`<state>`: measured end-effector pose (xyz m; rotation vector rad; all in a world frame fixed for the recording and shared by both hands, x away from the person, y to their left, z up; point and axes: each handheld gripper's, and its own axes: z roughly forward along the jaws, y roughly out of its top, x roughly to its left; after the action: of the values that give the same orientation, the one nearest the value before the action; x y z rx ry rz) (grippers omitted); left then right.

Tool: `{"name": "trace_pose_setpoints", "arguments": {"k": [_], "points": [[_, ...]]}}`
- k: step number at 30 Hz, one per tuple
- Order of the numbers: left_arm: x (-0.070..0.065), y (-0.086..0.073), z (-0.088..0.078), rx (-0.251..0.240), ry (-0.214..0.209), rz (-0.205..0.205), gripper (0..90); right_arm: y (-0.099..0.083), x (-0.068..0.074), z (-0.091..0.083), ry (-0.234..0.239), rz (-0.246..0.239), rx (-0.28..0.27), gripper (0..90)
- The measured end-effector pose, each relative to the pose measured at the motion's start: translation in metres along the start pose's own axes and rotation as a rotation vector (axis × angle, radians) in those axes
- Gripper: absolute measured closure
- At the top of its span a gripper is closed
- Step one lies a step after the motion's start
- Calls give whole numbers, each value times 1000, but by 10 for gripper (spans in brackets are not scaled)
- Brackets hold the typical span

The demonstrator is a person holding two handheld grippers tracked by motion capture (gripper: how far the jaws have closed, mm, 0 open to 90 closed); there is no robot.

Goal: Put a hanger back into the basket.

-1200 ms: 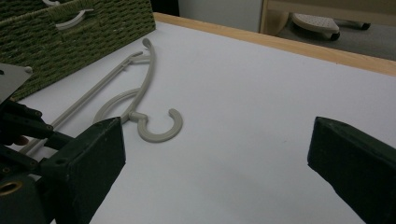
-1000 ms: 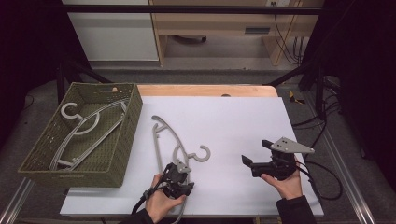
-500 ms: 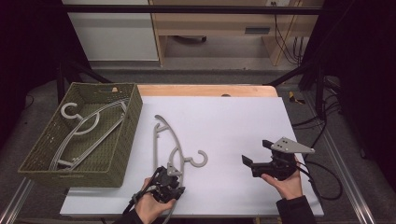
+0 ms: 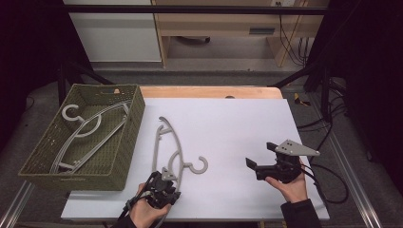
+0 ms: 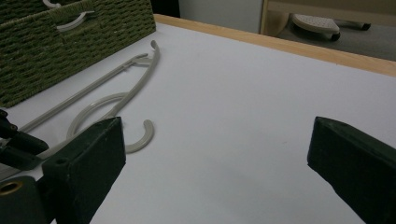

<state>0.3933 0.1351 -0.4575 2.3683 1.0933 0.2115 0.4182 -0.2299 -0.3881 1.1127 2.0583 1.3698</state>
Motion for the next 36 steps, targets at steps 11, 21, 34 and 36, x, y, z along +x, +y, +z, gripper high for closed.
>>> {"name": "trace_pose_setpoints", "arguments": {"k": [11, 21, 34, 36], "points": [[2, 2, -12, -19, -10, 58, 900, 0, 0, 0, -1, 1, 0, 46], [9, 5, -2, -48, 9, -22, 580, 0, 0, 0, -2, -2, 1, 46], [-9, 14, 9, -13, -32, -11, 516, 0, 0, -1, -1, 2, -4, 47], [-11, 14, 11, -11, -9, -16, 551, 1, 0, -1, 3, 2, -7, 47]]}}
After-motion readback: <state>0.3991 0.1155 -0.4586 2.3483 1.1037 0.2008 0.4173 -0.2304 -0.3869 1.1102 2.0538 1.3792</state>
